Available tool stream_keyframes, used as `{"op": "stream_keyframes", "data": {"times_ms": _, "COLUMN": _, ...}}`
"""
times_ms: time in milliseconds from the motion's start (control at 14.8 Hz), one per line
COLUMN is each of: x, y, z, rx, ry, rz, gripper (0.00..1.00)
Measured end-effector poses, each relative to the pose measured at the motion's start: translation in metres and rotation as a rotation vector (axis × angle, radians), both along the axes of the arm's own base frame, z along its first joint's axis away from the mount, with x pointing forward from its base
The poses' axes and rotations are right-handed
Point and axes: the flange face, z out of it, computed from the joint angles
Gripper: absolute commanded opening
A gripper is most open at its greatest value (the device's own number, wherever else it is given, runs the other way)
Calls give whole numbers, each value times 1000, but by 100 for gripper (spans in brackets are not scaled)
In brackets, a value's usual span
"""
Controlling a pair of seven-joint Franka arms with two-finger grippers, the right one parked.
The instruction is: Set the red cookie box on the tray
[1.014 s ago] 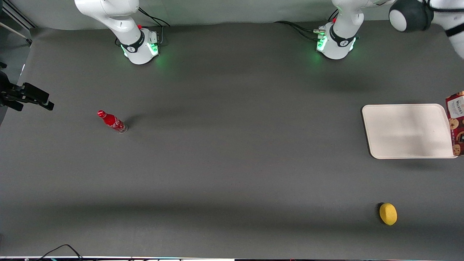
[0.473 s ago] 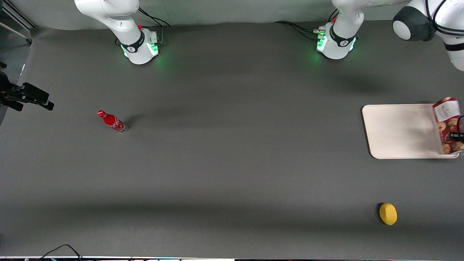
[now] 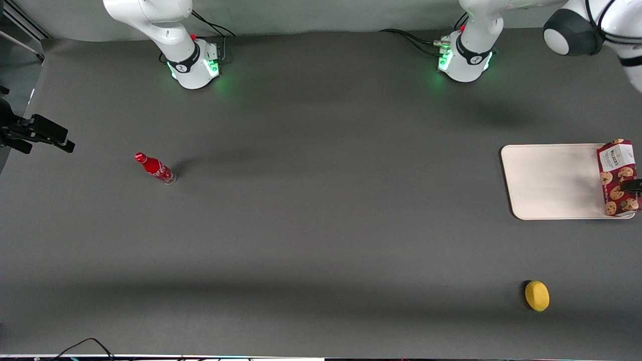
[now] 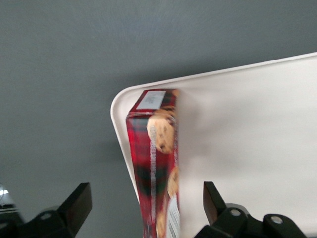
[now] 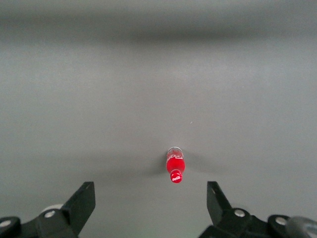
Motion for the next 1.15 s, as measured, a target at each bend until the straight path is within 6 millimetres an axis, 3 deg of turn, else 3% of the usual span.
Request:
{"op": "stream_keyframes", "data": {"times_ms": 135, "x": 11, "y": -15, "z": 71, "rx": -42, "ry": -27, "rz": -6, "gripper": 100}}
{"op": "stream_keyframes", "data": {"times_ms": 270, "x": 16, "y": -45, "z": 153, "rx": -86, "ry": -84, "rz": 14, "gripper": 100}}
{"op": "stream_keyframes", "data": {"times_ms": 473, "x": 13, "y": -124, "z": 261, "rx": -168, "ry": -117, "rz": 102, "gripper": 100}}
{"op": "stream_keyframes", "data": {"times_ms": 608, "x": 9, "y": -189, "z": 308, "rx": -185, "ry": -94, "rz": 166, "gripper": 100}}
{"op": "stream_keyframes", "data": {"times_ms": 743, "x": 3, "y": -266, "z": 338, "rx": -148, "ry": -62, "rz": 176, "gripper": 100}}
{"op": "stream_keyframes", "data": {"times_ms": 878, "x": -8, "y": -332, "z": 349, "rx": -124, "ry": -51, "rz": 178, "gripper": 100}}
{"op": "stream_keyframes", "data": {"times_ms": 1014, "x": -23, "y": -369, "z": 340, "rx": -122, "ry": -54, "rz": 179, "gripper": 100}}
{"op": "stream_keyframes", "data": {"times_ms": 1149, "x": -40, "y": -382, "z": 329, "rx": -122, "ry": -51, "rz": 168, "gripper": 100}}
